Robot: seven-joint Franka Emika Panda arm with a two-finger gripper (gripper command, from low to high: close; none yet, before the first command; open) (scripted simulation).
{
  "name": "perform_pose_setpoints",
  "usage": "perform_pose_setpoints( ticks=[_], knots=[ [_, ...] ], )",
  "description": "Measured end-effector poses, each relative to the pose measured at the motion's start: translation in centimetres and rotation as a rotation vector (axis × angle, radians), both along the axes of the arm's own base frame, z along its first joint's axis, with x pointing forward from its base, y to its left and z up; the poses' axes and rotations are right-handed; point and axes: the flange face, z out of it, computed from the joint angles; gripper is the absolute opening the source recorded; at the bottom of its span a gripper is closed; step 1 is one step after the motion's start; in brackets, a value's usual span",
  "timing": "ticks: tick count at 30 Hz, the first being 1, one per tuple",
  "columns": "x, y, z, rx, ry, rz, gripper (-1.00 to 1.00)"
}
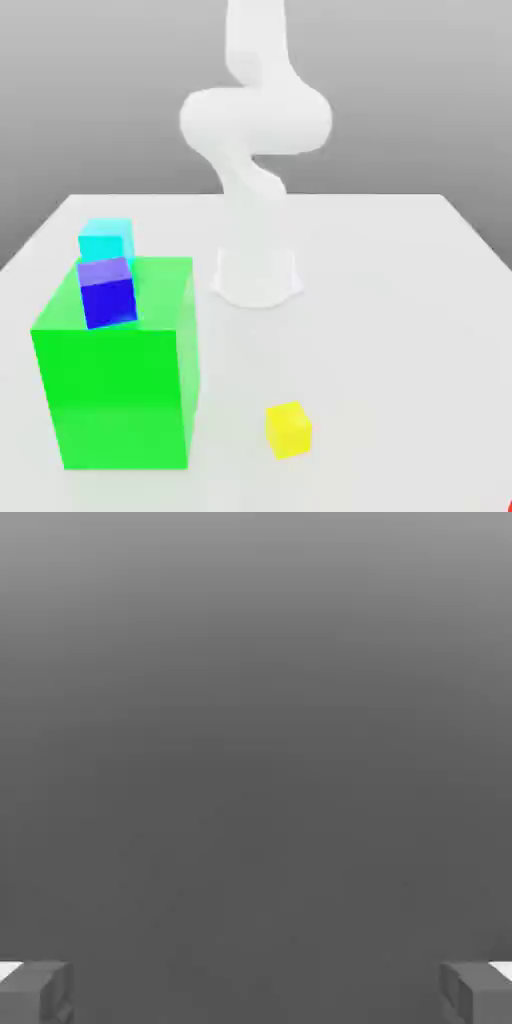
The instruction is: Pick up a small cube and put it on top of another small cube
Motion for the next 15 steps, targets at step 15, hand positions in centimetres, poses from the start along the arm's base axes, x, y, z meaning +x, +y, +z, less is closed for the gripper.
perform_pose_setpoints(
  ticks=[15],
  knots=[
    [14.5,11.7,-17.6,-0.046,0.322,0.034,0.0]
  ],
)
